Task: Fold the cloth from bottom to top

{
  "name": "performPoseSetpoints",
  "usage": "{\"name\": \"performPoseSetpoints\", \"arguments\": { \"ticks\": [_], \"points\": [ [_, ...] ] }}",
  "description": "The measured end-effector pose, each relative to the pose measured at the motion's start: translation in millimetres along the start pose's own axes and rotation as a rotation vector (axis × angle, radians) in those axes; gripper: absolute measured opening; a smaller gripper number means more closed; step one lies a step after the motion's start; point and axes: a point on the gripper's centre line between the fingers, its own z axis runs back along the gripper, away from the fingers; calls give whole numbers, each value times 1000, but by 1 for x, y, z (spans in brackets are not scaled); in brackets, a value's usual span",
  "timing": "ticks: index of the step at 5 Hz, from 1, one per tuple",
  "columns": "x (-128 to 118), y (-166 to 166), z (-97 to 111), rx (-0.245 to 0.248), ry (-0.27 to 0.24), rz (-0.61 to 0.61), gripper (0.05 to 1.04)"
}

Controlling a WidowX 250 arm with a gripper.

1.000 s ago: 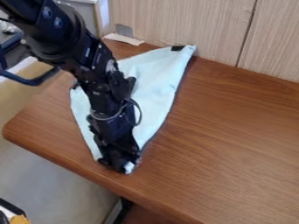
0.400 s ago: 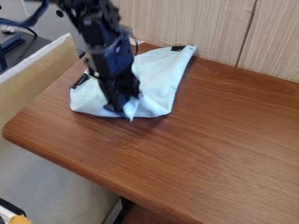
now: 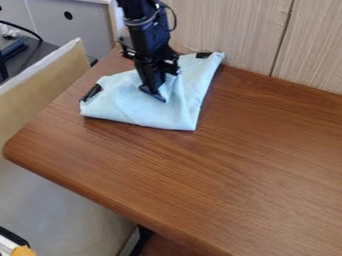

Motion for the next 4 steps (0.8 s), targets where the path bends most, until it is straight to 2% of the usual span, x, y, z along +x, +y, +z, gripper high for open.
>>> {"name": "performPoseSetpoints", "arguments": {
  "ticks": [1,2,3,4],
  "points": [
    [25,7,-22,4,13,-7,82],
    [36,7,-33,9,47,-30,163],
    [35,6,-35,5,48,-22,375],
    [30,5,-38,-2,63,-18,682]
  ]
}}
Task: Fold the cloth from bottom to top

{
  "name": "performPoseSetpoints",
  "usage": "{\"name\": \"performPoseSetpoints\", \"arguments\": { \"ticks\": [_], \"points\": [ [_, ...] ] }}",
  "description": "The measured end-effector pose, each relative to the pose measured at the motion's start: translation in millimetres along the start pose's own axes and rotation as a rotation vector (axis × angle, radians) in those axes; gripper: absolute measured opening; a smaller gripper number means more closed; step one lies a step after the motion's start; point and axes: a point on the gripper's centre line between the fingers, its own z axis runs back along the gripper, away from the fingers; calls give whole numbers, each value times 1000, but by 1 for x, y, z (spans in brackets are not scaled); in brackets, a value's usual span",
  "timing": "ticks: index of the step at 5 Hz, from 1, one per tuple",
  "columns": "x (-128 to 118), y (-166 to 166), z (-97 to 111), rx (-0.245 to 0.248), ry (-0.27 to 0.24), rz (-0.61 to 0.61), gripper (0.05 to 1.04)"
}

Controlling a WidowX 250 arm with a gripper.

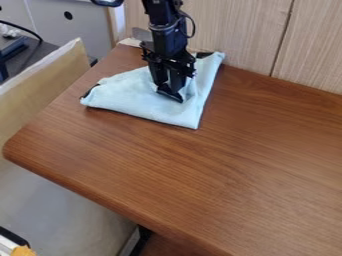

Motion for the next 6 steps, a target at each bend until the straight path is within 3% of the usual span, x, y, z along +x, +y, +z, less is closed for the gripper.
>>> {"name": "performPoseSetpoints", "arguments": {
  "ticks": [1,2,3,5,6],
  "points": [
    [-4,3,-1,-6,13,14,956],
    [-8,5,3,-10,30,22,1009],
    [-7,6,22,5,17,11,1003],
    [-18,9,92,48,-90,23,1001],
    [-17,9,95,51,-98,22,1001]
  ]
}}
